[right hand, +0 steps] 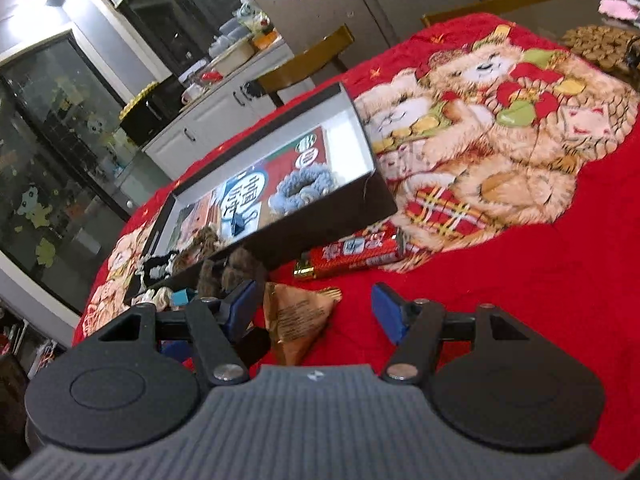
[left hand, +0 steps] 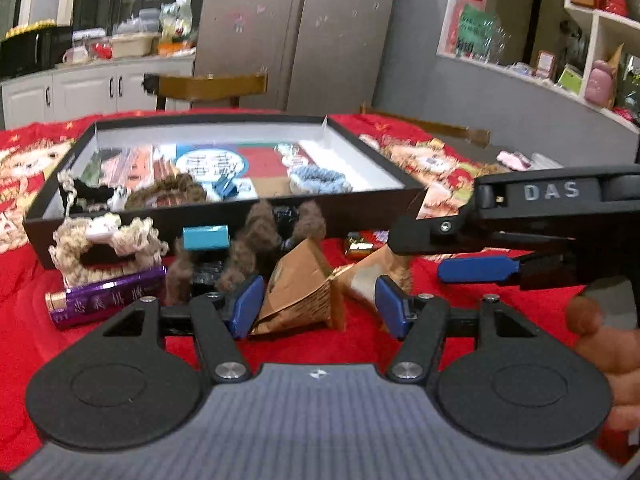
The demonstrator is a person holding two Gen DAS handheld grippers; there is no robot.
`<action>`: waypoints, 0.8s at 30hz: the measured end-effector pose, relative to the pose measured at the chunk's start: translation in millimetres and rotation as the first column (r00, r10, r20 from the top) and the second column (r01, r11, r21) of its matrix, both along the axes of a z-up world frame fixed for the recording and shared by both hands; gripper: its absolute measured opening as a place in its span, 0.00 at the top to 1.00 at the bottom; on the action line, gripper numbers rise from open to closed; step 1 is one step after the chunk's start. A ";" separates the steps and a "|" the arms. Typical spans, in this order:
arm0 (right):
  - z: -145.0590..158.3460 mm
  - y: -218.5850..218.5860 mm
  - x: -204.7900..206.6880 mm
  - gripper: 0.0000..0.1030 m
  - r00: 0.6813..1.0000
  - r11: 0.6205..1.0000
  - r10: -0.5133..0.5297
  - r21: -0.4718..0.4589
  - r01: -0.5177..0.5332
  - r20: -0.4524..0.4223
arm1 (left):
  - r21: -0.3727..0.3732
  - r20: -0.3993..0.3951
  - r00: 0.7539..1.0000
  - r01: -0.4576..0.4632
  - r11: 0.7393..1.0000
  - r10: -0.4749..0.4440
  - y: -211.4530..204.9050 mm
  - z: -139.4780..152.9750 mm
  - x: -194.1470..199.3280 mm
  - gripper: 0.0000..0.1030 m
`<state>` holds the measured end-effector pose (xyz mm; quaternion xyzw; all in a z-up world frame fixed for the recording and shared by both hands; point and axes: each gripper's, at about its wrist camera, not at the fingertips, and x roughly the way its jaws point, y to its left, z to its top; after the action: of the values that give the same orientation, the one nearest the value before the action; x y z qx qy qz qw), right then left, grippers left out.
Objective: Organize objects
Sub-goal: 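Move both tools back toward the paper triangles beside the box, then grasp brown paper triangle with left tool while right tool grasps tan paper triangle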
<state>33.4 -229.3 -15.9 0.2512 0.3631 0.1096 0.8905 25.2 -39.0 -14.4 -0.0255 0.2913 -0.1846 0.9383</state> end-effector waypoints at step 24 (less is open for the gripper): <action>-8.7 32.7 -5.4 0.57 0.994 0.979 0.081 -0.193 -0.065 0.078 | 0.086 0.000 0.998 -0.067 0.994 0.067 -4.5 -0.9 -8.1 0.52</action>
<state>28.0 -196.5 -24.6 0.1466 0.3426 0.1177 0.9205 17.1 -43.6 -15.4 0.0049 0.2995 -0.1401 0.9437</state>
